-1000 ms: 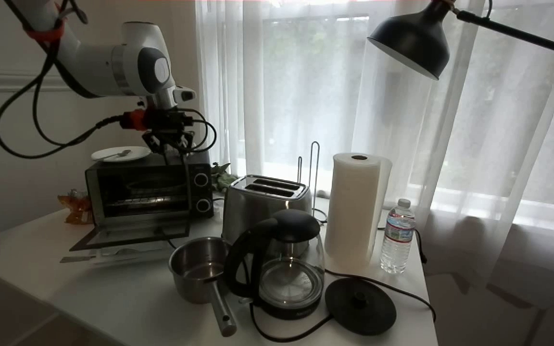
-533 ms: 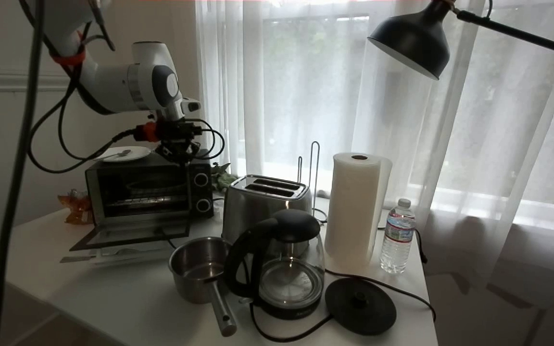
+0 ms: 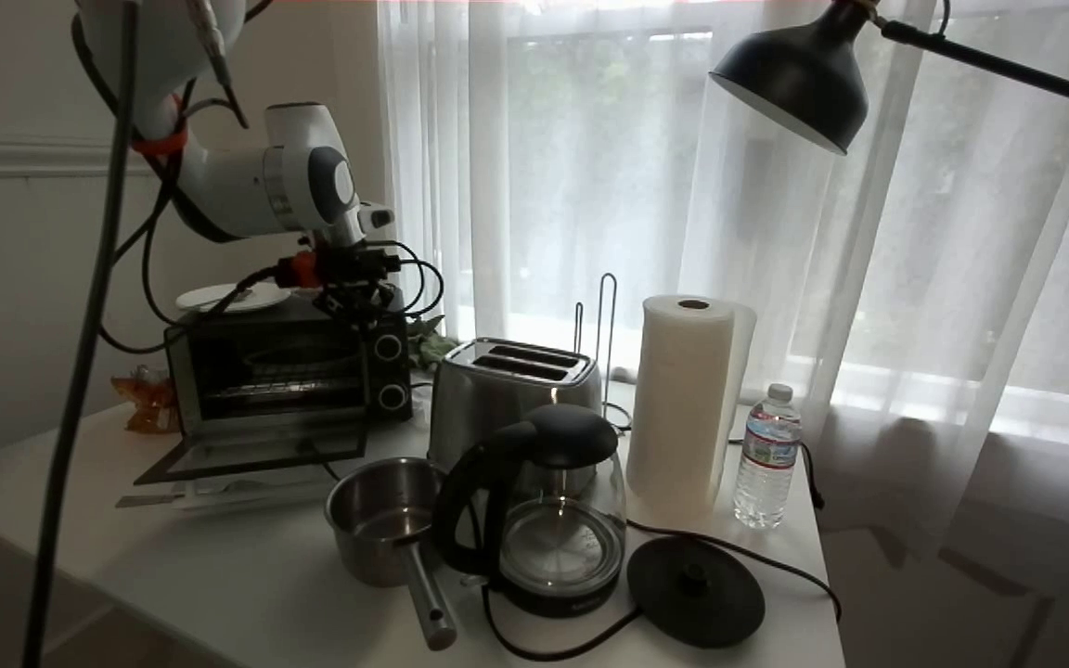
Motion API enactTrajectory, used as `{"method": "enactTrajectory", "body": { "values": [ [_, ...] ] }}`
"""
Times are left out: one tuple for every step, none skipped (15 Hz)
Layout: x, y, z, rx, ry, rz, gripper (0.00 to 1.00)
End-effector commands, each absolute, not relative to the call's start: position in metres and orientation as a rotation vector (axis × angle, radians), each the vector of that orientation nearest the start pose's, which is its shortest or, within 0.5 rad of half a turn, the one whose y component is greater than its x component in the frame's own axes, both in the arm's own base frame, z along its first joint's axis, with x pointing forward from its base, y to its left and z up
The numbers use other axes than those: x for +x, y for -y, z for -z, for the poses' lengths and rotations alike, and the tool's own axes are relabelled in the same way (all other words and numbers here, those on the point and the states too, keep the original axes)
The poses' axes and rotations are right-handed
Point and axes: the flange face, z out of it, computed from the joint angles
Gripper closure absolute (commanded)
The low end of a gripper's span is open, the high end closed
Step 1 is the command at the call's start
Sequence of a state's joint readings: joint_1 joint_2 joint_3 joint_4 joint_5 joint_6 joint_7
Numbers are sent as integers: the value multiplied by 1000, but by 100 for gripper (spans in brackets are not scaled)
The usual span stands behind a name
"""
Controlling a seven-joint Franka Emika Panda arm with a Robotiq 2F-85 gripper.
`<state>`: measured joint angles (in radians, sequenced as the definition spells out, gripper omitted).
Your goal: Turn the top right knob on the oven to the right twice
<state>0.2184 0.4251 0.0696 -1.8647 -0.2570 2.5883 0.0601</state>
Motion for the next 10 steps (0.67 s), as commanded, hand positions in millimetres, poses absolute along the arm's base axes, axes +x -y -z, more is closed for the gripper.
{"method": "enactTrajectory", "body": {
  "values": [
    [646,-191,-316,-3153,683,548,100],
    [647,-190,-315,-3159,690,552,100],
    [647,-191,-315,-3161,693,553,100],
    [647,-191,-315,-3163,695,554,100],
    [648,-191,-314,-3167,697,563,100],
    [649,-190,-315,-3171,698,575,100],
    [649,-191,-316,-3173,698,580,100],
    [650,-190,-318,-3178,698,591,100],
    [651,-190,-319,-3180,698,597,100],
    [652,-190,-321,-3184,697,608,100]
  ]
}}
